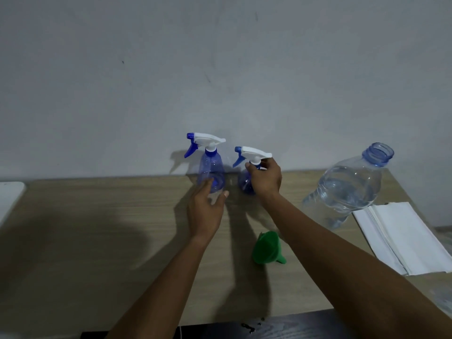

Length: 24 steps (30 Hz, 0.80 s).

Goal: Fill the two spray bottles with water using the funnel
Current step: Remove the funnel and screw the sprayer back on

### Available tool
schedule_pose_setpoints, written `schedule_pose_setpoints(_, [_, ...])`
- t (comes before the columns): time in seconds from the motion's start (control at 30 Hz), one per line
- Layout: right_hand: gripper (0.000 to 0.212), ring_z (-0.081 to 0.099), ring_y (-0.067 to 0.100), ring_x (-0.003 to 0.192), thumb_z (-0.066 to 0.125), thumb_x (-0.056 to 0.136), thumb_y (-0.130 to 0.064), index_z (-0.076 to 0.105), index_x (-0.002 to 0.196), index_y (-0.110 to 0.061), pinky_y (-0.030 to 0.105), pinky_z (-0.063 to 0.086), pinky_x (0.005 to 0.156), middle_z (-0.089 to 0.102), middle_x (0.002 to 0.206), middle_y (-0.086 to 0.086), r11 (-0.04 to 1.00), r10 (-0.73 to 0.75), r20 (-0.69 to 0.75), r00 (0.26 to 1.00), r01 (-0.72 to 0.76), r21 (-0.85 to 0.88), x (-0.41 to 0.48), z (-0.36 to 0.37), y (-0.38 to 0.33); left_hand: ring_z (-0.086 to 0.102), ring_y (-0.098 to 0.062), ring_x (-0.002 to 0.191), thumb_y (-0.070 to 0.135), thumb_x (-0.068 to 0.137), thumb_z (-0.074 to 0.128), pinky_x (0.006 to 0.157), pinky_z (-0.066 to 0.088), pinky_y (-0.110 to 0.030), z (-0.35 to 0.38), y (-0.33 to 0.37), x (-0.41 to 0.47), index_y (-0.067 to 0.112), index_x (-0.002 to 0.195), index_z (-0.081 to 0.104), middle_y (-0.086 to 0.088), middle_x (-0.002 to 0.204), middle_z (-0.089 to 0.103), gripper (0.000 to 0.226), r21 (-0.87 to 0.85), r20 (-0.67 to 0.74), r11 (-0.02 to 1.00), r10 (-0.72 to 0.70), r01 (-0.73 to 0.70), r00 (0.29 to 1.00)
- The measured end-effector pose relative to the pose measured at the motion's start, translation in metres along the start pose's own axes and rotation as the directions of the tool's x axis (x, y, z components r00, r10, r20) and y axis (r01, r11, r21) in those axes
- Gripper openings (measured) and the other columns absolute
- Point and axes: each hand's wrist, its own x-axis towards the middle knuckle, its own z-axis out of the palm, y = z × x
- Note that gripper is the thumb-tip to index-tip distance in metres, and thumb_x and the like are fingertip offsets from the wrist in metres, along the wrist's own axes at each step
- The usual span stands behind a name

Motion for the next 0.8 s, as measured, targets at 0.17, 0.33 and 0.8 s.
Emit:
schedule_pose_setpoints(0.17, [0.032, 0.069, 0.015, 0.086, 0.083, 0.078, -0.026, 0.073, 0.108, -0.016, 0.028, 0.051, 0.076, 0.073, 0.094, -0.004, 0.992, -0.095, 0.087, 0.992, 0.102, -0.074, -0.047, -0.023, 0.004, 0.06, -0.017, 0.13, 0.025, 0.087, 0.081, 0.104, 0.046, -0.025, -0.008, 0.002, -0.034, 0.013, 0.135, 0.068, -0.004, 0.138, 0.067, 0.051, 0.058, 0.02, 0.998, 0.018, -0.019, 1.0])
schedule_pose_setpoints(0.33, [0.029, 0.066, 0.005, 0.071, 0.086, 0.07, -0.025, 0.075, 0.097, -0.022, 0.022, 0.046, 0.062, 0.073, 0.079, -0.009, 0.964, -0.169, 0.268, 0.948, 0.215, -0.154, -0.095, -0.043, 0.006, 0.064, 0.013, 0.111, 0.022, 0.084, 0.079, 0.096, 0.053, -0.024, -0.029, -0.004, -0.074, 0.035, 0.127, 0.07, 0.02, 0.12, 0.072, 0.046, -0.045, 0.193, 0.999, -0.008, 0.017, 0.981])
schedule_pose_setpoints(0.8, [0.039, 0.057, 0.009, 0.059, 0.091, 0.06, -0.037, 0.06, 0.072, -0.016, 0.029, 0.041, 0.053, 0.063, 0.062, -0.006, 0.846, -0.313, 0.471, 0.825, 0.468, -0.255, -0.166, -0.059, 0.042, 0.076, -0.015, 0.101, -0.005, 0.089, 0.069, 0.091, 0.061, -0.037, -0.068, -0.024, -0.151, 0.026, 0.111, 0.077, 0.003, 0.102, 0.081, 0.038, -0.1, 0.298, 0.978, -0.147, 0.184, 0.943])
